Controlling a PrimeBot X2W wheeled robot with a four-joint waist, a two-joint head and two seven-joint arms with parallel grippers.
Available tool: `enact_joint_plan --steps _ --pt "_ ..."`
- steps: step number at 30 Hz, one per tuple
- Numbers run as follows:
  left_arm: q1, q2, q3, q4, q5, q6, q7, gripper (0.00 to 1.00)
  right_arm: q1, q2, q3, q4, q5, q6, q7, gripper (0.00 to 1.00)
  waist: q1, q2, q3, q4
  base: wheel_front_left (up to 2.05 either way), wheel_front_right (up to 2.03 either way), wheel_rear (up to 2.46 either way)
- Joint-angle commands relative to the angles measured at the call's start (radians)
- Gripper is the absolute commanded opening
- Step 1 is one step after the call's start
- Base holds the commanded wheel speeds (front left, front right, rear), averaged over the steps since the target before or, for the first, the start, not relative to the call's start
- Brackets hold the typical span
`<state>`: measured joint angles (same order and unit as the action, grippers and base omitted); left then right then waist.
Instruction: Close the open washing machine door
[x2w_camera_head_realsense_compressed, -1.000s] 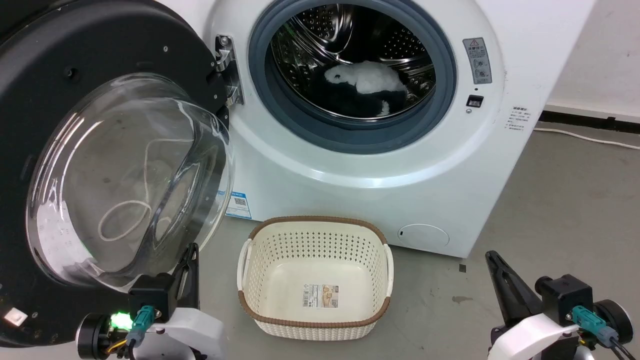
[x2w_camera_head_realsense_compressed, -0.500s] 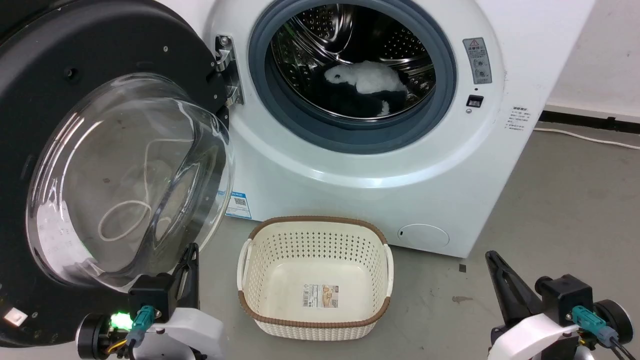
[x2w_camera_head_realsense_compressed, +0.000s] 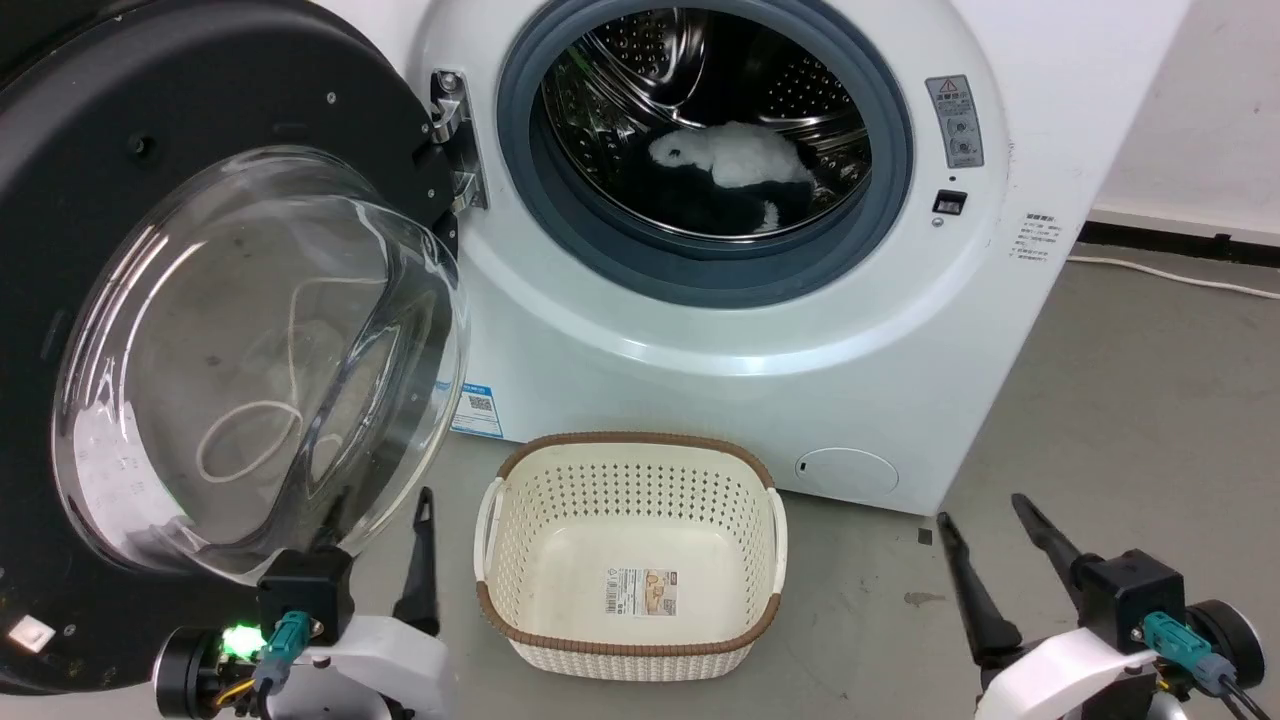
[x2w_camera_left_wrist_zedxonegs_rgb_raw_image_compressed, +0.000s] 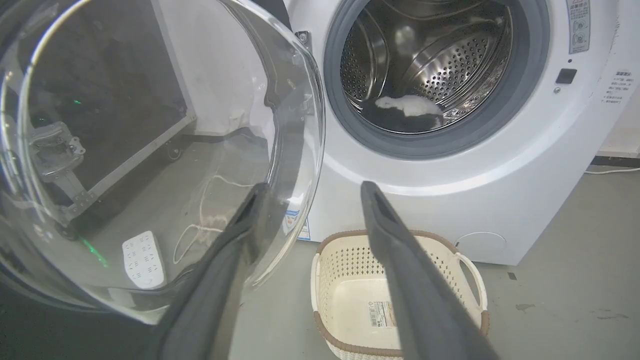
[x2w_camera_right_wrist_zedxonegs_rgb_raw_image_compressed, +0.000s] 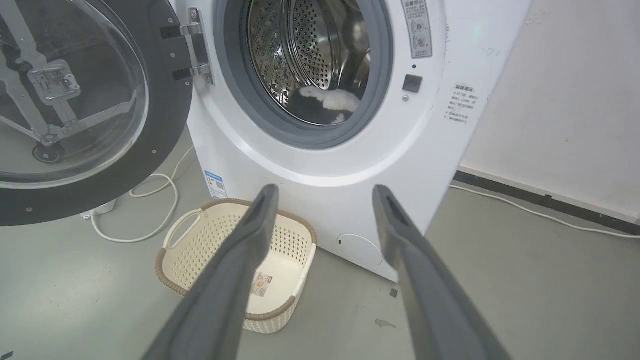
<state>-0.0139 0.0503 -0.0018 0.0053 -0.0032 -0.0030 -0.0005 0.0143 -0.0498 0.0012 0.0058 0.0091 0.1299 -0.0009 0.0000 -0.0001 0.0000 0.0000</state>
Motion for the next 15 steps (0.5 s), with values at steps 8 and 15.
enact_joint_plan --steps 8,15 --pt "0.009 0.0 -0.004 0.009 -0.025 -0.007 -0.021 1.0 0.009 0.0 0.009 0.011 0.028 0.0 -0.021 1.0 0.0001 0.0 0.001 0.002 0.0 0.0 0.0" --pt "0.014 0.0 -0.007 0.017 -0.041 -0.012 -0.036 1.0 0.016 0.0 0.015 0.018 0.047 0.0 -0.036 1.0 0.0001 0.0 0.001 0.004 0.0 0.0 0.0"
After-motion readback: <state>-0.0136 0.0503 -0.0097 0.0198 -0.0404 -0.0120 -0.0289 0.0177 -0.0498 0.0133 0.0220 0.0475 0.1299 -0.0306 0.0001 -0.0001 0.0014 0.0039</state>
